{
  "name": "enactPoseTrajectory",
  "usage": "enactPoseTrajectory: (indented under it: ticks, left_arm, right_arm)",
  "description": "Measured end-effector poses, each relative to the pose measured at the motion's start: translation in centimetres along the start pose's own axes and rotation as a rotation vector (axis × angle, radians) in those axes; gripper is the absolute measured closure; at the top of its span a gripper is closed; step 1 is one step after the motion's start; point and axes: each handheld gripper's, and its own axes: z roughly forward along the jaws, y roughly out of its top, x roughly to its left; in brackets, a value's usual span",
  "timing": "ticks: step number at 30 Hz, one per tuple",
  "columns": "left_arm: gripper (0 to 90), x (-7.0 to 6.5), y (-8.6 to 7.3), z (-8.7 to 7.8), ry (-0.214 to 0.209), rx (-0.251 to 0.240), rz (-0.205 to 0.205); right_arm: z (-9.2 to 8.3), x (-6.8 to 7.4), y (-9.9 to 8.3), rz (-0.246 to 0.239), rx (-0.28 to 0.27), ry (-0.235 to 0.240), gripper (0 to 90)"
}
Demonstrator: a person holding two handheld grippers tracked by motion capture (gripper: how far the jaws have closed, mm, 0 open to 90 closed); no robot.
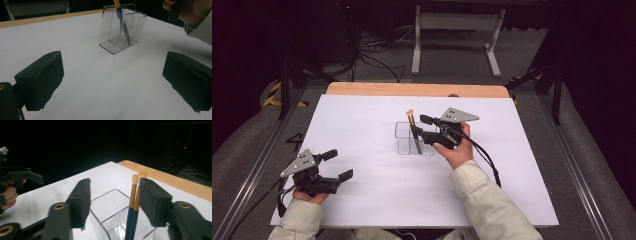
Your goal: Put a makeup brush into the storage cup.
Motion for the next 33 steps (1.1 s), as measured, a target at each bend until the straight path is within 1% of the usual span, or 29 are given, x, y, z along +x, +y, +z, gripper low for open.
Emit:
enactPoseTrajectory:
  ticks: [1, 3, 4, 5, 6, 8, 9, 10, 11, 12, 13, 16, 18, 19, 20, 21, 22, 24, 28, 29, 30, 31, 33]
  left_arm:
    - [4.2, 0.0, 0.0, 0.0, 0.0, 0.0, 0.0]
    - [4.2, 0.0, 0.0, 0.0, 0.001, -0.005, -0.006]
    - [4.2, 0.0, 0.0, -0.1, 0.001, -0.006, -0.006]
    - [4.2, -0.1, 0.0, -0.1, 0.001, -0.005, -0.006]
    - [4.2, -0.1, 0.0, -0.1, 0.001, -0.006, -0.006]
    - [4.1, -0.1, 0.1, 0.0, -0.002, -0.008, -0.004]
    - [4.1, -0.1, 0.1, -0.1, -0.003, -0.01, -0.005]
    - [4.2, -0.1, 0.1, -0.1, -0.002, -0.011, -0.002]
    - [4.1, -0.1, 0.1, -0.1, -0.003, -0.011, -0.002]
    - [4.1, -0.1, 0.2, -0.1, -0.004, -0.011, -0.003]
    - [4.1, 0.0, 0.2, 0.0, -0.005, -0.012, -0.002]
    - [4.1, -0.1, 0.2, 0.1, -0.008, -0.011, -0.008]
    - [4.1, -0.1, 0.2, 0.1, -0.009, -0.011, -0.006]
    - [4.2, -0.1, 0.2, 0.1, -0.009, -0.011, -0.003]
    - [4.2, -0.1, 0.2, 0.1, -0.009, -0.011, -0.008]
    - [4.2, -0.1, 0.2, 0.0, -0.006, -0.011, -0.004]
    - [4.2, -0.1, 0.2, 0.0, -0.008, -0.012, -0.004]
    - [4.2, -0.1, 0.2, 0.0, -0.008, -0.012, -0.005]
    - [4.2, -0.1, 0.2, 0.0, -0.007, -0.012, -0.004]
    - [4.2, -0.1, 0.2, 0.0, -0.007, -0.012, -0.004]
    - [4.2, -0.1, 0.2, 0.0, -0.006, -0.012, -0.004]
    - [4.2, -0.1, 0.2, 0.0, -0.007, -0.012, -0.005]
    - [4.2, -0.1, 0.2, 0.0, -0.009, -0.012, -0.006]
  right_arm:
    - [0.0, 0.0, 0.0, 0.0, 0.0, 0.0, 41.4]
    - [-0.8, 0.2, 0.3, -0.022, -0.001, 0.002, 35.2]
    - [-1.2, 0.3, 0.3, -0.024, -0.022, 0.008, 34.0]
    - [-1.8, 0.3, 0.2, -0.026, -0.057, 0.004, 33.6]
    - [-2.2, 0.3, 0.2, -0.027, -0.074, 0.003, 33.5]
    - [-3.1, 0.2, 0.2, -0.019, -0.055, 0.005, 33.3]
    - [-3.1, 0.2, 0.2, -0.019, -0.055, 0.005, 33.3]
    - [-3.7, 0.1, 0.2, -0.032, -0.06, 0.0, 32.4]
    - [-4.7, 0.0, 0.2, -0.033, -0.067, -0.001, 31.0]
    - [-4.7, 0.0, 0.2, -0.033, -0.067, -0.001, 31.0]
    - [-5.6, -0.1, 0.3, -0.034, -0.068, -0.007, 31.0]
    - [-6.8, -0.2, 0.4, -0.045, -0.068, -0.022, 29.3]
    - [-7.0, -0.2, 0.4, -0.044, -0.07, -0.023, 28.7]
    - [-7.7, -0.3, 0.4, -0.042, -0.062, -0.025, 27.4]
    - [-7.7, -0.3, 0.4, -0.042, -0.062, -0.025, 27.4]
    - [-8.3, -0.4, 0.3, -0.04, -0.053, -0.026, 26.2]
    - [-8.5, -0.5, 0.3, -0.042, -0.051, -0.029, 25.8]
    - [-9.1, -0.8, 0.2, -0.038, -0.039, -0.043, 24.4]
    - [-10.4, -1.3, 0.1, -0.021, -0.03, -0.058, 21.7]
    - [-10.4, -1.3, 0.1, -0.021, -0.03, -0.058, 21.7]
    - [-11.1, -1.4, 0.0, -0.024, -0.021, -0.065, 19.8]
    - [-11.1, -1.4, 0.0, -0.024, -0.021, -0.065, 19.8]
    - [-12.0, -1.5, -0.1, -0.038, -0.01, -0.07, 17.5]
